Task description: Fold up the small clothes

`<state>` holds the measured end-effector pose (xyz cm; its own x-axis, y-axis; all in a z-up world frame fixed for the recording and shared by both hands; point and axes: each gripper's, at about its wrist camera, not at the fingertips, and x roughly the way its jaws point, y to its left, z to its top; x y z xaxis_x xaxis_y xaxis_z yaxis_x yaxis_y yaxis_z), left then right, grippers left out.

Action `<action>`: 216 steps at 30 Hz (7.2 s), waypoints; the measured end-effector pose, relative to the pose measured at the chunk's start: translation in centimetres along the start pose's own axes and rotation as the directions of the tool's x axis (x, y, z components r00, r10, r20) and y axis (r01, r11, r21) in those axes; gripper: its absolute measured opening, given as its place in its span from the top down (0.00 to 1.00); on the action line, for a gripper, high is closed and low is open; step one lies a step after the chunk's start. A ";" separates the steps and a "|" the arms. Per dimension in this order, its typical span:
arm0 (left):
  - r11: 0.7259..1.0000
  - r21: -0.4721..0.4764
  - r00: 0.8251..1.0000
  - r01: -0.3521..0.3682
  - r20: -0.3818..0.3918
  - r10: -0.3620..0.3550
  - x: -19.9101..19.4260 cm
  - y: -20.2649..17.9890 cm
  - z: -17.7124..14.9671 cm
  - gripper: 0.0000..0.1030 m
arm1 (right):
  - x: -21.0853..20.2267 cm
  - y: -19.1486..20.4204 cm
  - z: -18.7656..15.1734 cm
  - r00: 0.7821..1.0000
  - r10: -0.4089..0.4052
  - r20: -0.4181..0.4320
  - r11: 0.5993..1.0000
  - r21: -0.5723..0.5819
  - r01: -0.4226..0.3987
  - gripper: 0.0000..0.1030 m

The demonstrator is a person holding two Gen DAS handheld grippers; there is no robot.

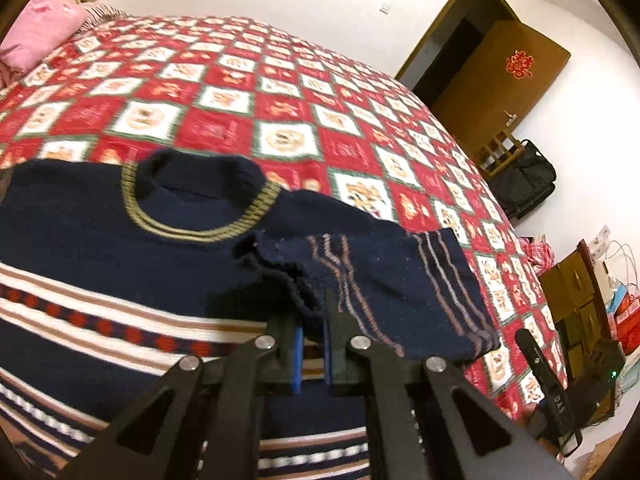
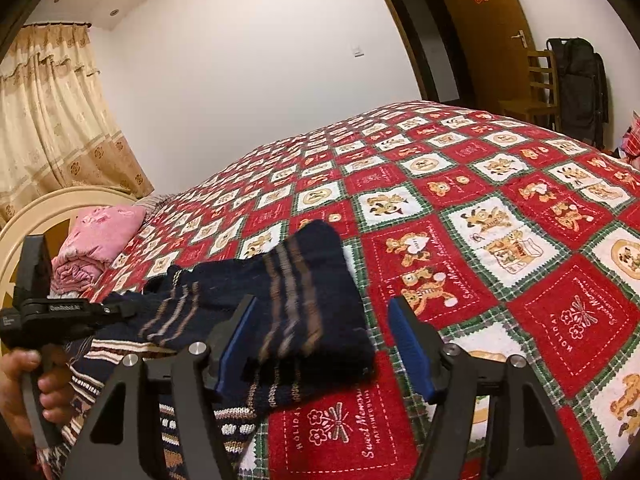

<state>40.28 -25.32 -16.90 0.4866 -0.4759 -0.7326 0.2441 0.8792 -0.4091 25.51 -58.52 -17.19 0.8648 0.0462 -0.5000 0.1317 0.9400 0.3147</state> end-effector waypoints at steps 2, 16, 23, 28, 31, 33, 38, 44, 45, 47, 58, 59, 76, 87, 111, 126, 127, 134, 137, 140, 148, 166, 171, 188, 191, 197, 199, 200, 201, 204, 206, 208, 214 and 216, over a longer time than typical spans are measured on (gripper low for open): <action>1.000 -0.009 1.000 -0.012 0.010 0.012 -0.6 1.2 0.2 0.93 | -0.1 0.3 -0.1 1.000 0.007 0.004 1.000 -0.017 -0.007 0.35; 0.993 -0.069 0.993 -0.095 0.064 0.099 -4.2 8.2 1.0 0.93 | 0.0 2.8 -1.1 0.999 0.044 0.006 0.988 -0.149 -0.043 0.35; 0.985 -0.096 0.987 -0.140 0.069 0.147 -5.1 11.3 1.0 0.93 | 0.3 3.8 -1.7 0.997 0.072 -0.019 0.980 -0.186 -0.074 0.35; 0.982 -0.106 0.985 -0.157 0.060 0.164 -4.6 12.9 0.8 0.93 | 0.5 4.9 -2.2 0.985 0.161 -0.066 0.964 -0.205 -0.172 0.35; 0.980 -0.108 0.984 -0.165 0.043 0.171 -3.4 13.3 0.5 0.93 | 0.8 6.6 -2.9 0.961 0.253 -0.114 0.934 -0.229 -0.273 0.35; 0.978 -0.083 0.980 -0.189 0.042 0.193 -2.6 13.2 0.2 0.93 | 1.7 7.3 -3.2 0.951 0.267 -0.153 0.927 -0.228 -0.297 0.35; 0.976 -0.089 0.979 -0.199 0.032 0.202 -1.7 13.8 0.0 0.92 | 5.1 7.2 -4.0 0.915 0.219 -0.340 0.943 -0.166 -0.287 0.34; 0.967 -0.018 0.967 -0.253 0.030 0.253 -2.6 13.8 -1.2 0.79 | 4.1 8.6 -5.0 0.915 0.154 -0.374 0.910 -0.307 -0.279 0.34; 0.958 0.005 0.958 -0.285 0.036 0.285 -2.9 13.8 -1.4 0.68 | 3.8 8.8 -5.3 0.919 0.138 -0.370 0.903 -0.333 -0.270 0.34; 0.945 0.040 0.945 -0.325 0.060 0.322 -3.6 14.1 -1.9 0.57 | 3.0 8.7 -5.0 0.932 0.130 -0.338 0.905 -0.344 -0.250 0.34; 0.917 0.107 0.923 -0.383 0.083 0.376 -3.6 13.7 -2.0 0.52 | 6.2 12.5 -3.2 0.953 0.068 -0.295 0.930 -0.328 -0.168 0.34; 0.911 0.124 0.919 -0.393 0.087 0.384 -3.4 13.3 -2.2 0.52 | 6.8 12.4 -3.6 0.948 0.036 -0.316 0.933 -0.329 -0.145 0.34; 0.901 0.173 0.917 -0.398 0.084 0.389 -2.2 13.0 -4.1 0.34 | 6.3 18.8 -2.8 0.948 -0.080 -0.307 0.894 -0.444 -0.068 0.35; 0.934 0.141 0.944 -0.328 0.088 0.318 -3.1 13.5 -4.1 0.29 | 11.6 22.0 -7.2 0.925 -0.216 -0.312 0.874 -0.485 0.040 0.59; 0.681 -0.482 0.722 -0.551 0.134 0.679 -22.0 47.8 0.5 0.29 | 10.9 21.8 -8.2 0.948 -0.212 -0.238 0.866 -0.495 0.069 0.59; 0.636 -0.548 0.736 -0.544 0.052 0.675 -17.7 54.0 5.3 0.42 | 10.9 21.8 -8.2 0.950 -0.207 -0.236 0.870 -0.489 0.068 0.58; 0.635 -0.541 0.734 -0.551 0.049 0.678 -17.7 54.0 5.3 0.54 | 10.9 21.8 -8.2 0.950 -0.206 -0.235 0.870 -0.488 0.068 0.58; 0.695 -0.539 0.778 -0.476 0.110 0.618 -18.9 52.3 5.4 0.93 | 10.9 21.7 -8.1 0.951 -0.198 -0.236 0.875 -0.480 0.063 0.58; 0.734 -0.532 0.799 -0.423 0.162 0.578 -19.8 50.0 5.8 0.93 | 10.9 21.7 -8.1 0.952 -0.196 -0.236 0.877 -0.477 0.062 0.58; 0.776 -0.478 0.806 -0.412 0.207 0.555 -20.3 46.8 6.3 0.93 | 10.8 21.5 -8.0 0.953 -0.188 -0.237 0.881 -0.470 0.057 0.58; 0.772 -0.481 0.795 -0.415 0.222 0.565 -21.8 45.9 6.4 0.93 | 10.7 21.2 -7.9 0.956 -0.169 -0.240 0.892 -0.449 0.045 0.58; 0.989 -0.122 0.928 -0.087 0.350 0.125 -17.2 20.3 7.1 0.93 | 10.4 20.4 -7.5 0.961 -0.104 -0.255 0.923 -0.385 -0.002 0.58; 0.995 -0.099 0.963 0.011 0.269 0.017 -11.0 15.0 6.1 0.93 | 10.4 20.1 -7.4 0.962 -0.083 -0.260 0.931 -0.365 -0.018 0.57; 0.945 0.294 0.962 -0.141 0.265 0.061 -8.5 6.8 -1.1 0.25 | 9.7 18.4 -6.6 0.962 0.075 -0.263 0.964 -0.227 -0.137 0.45; 0.895 0.288 0.907 -0.340 0.353 0.231 -10.0 9.7 -1.6 0.13 | 9.1 17.8 -6.1 0.966 0.120 -0.230 0.969 -0.186 -0.164 0.45; 0.824 0.031 0.777 -0.566 0.353 0.521 -13.2 22.0 -1.6 0.12 | 8.1 17.1 -4.6 0.943 0.236 -0.235 0.969 -0.017 -0.246 0.45; 0.837 -0.055 0.786 -0.544 0.315 0.532 -13.4 25.9 -2.0 0.12 | 8.6 18.3 -4.1 0.920 0.278 -0.277 0.960 0.034 -0.279 0.45; 0.845 -0.081 0.796 -0.529 0.297 0.527 -13.4 27.1 -2.2 0.12 | 9.1 19.3 -3.9 0.904 0.301 -0.303 0.952 0.048 -0.301 0.45; 0.856 -0.108 0.812 -0.505 0.277 0.514 -13.0 28.3 -2.4 0.12 | 9.6 20.3 -3.8 0.888 0.319 -0.331 0.947 0.061 -0.317 0.45; 0.895 -0.178 0.872 -0.408 0.213 0.440 -12.0 30.8 -2.3 0.12 | 12.6 23.2 -4.0 0.844 0.322 -0.429 0.945 0.093 -0.313 0.45; 0.925 -0.181 0.904 -0.335 0.213 0.369 -11.7 31.0 -2.3 0.09 | 14.0 24.3 -4.2 0.841 0.299 -0.450 0.953 0.095 -0.288 0.45; 0.928 -0.185 0.911 -0.325 0.202 0.359 -11.4 30.8 -2.8 0.07 | 16.0 25.1 -4.7 0.838 0.245 -0.488 0.969 0.092 -0.230 0.45; 0.939 -0.270 0.926 -0.211 0.254 0.281 -12.6 32.6 -3.6 0.06 | 18.2 25.7 -5.3 0.861 0.190 -0.471 0.981 0.115 -0.154 0.45; 0.940 -0.282 0.927 -0.193 0.262 0.269 -12.8 32.9 -3.7 0.05 | 18.5 26.2 -5.4 0.851 0.211 -0.481 0.977 0.120 -0.174 0.54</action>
<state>38.98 9.57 -23.00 0.7362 -0.1993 -0.6467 -0.1014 0.9124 -0.3966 42.35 -31.24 -22.52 0.5310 0.4001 -0.7470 0.0360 0.8701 0.4916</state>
